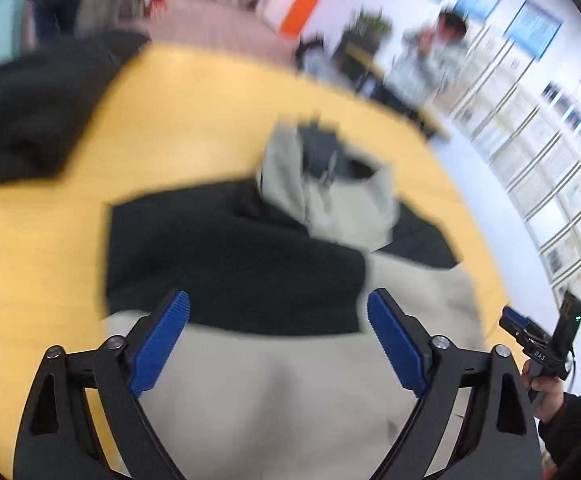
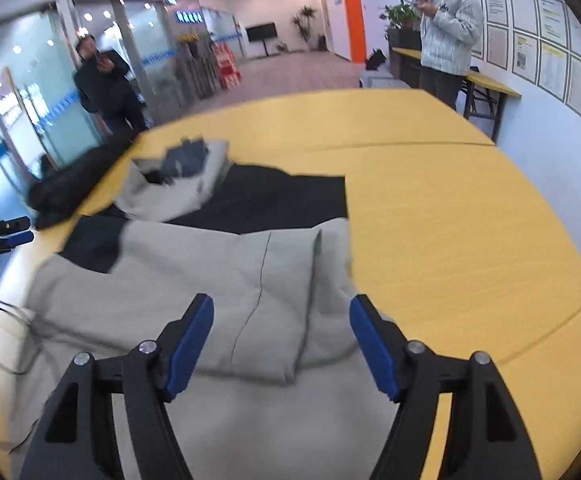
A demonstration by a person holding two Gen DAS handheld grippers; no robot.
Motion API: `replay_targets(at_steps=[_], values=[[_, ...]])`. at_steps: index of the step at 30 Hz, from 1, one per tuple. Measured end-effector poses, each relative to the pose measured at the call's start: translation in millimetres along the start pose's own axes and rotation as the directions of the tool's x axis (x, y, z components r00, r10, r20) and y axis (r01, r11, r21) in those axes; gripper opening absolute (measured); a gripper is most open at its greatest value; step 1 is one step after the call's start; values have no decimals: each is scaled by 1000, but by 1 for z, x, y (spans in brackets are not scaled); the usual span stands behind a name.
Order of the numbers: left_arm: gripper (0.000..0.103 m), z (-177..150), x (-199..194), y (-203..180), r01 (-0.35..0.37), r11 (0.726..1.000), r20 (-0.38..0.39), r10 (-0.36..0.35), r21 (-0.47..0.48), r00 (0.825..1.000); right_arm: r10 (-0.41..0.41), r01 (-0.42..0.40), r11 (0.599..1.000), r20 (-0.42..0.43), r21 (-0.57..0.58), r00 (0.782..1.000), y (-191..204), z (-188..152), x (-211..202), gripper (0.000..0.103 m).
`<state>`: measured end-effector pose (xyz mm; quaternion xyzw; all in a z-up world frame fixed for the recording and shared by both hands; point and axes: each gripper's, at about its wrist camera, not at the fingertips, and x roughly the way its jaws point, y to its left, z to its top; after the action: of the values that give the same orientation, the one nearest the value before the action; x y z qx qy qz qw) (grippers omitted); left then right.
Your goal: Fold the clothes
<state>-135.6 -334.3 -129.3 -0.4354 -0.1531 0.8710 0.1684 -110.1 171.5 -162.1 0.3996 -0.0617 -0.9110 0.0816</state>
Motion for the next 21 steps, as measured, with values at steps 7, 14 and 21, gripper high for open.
replay_targets(at_steps=[7,14,21], values=[[103,-56,-216,24,-146,983,80,155,-111,985,-30,36,988,-40,150,999,-88,-60,-128,78],[103,-165,-244,47,-220,964,-181,192,-147,964,97,-75,994,-303,81,948,-93,-153,-148,76],[102,-263,-249,57,-249,948,-331,174,-198,927,46,-13,996,-376,91,926,-115,-200,-176,75]])
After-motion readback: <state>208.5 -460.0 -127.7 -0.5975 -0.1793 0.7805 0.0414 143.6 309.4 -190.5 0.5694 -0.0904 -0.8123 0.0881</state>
